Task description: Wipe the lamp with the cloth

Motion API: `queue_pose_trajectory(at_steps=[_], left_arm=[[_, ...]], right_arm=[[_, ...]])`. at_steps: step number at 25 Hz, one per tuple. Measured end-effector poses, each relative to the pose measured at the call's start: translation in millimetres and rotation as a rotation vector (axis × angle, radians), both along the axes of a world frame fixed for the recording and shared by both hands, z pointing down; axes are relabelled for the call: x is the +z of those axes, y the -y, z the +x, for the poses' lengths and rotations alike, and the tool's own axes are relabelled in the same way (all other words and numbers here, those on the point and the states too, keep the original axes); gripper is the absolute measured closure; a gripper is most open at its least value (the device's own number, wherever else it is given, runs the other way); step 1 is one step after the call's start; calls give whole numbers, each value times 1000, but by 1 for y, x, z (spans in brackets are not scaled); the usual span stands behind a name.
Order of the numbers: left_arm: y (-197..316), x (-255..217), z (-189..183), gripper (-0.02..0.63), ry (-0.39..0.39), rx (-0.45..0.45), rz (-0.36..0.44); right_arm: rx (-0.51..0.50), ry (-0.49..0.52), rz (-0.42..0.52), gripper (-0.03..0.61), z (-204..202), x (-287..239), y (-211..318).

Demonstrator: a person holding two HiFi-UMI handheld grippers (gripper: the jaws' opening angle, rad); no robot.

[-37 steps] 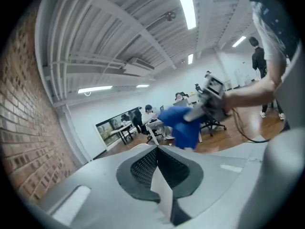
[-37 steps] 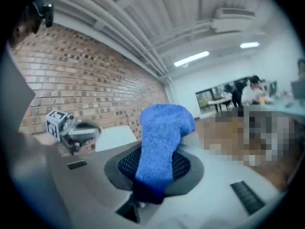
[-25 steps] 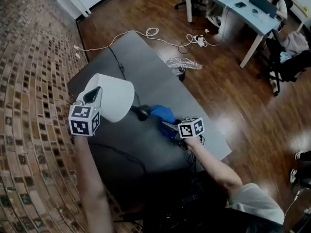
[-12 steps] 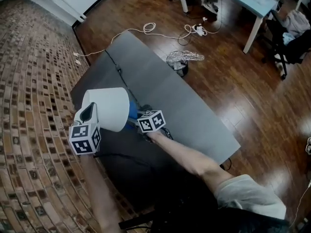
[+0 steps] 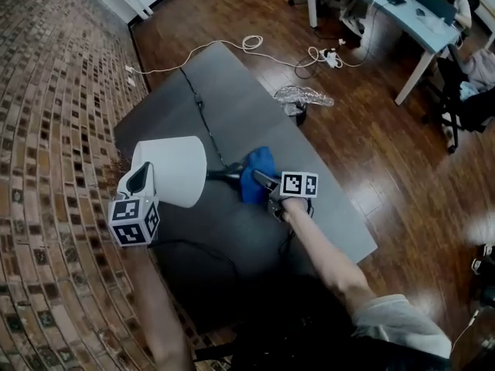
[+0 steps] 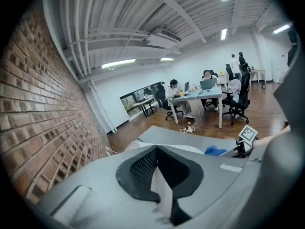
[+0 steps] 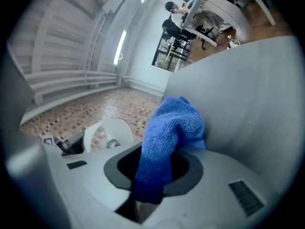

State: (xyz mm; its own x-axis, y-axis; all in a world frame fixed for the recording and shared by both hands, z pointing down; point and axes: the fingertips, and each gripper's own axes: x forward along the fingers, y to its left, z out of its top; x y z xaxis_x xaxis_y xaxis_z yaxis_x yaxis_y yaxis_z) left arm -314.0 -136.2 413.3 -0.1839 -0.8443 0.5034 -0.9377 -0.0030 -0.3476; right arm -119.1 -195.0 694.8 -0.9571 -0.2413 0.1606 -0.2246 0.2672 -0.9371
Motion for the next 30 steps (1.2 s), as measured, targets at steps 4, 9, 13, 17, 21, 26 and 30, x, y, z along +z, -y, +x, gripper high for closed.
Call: queue_pose_trajectory(at_steps=[4,9,13,17,21,26,30], left_arm=[[-5,-1,3,607,-4,-2,7],[-18,2,13,607,28,-9,-1],[-37,11,-1,607,-17,-55,9],[-50,13,-21,607,-69,-104,50],[-73,14,-20,607,-256,-146,126],[-122,40,-37,607,-412,-302,186],[-169,77,-61,607,-551,-443,230]], right_arm=[[-132,188,113,491,-47,-79,-17],[-373,-71,197,489,-105,-33,-55],[-177,-179,98,488,-51,17,-15],[-73,27,98,488,-40,-6,17],[-170,106,140,488,-67,-9,14],[-326,120,231,488,-87,-19,1],[-429,1,300,489,-100,-20,1]])
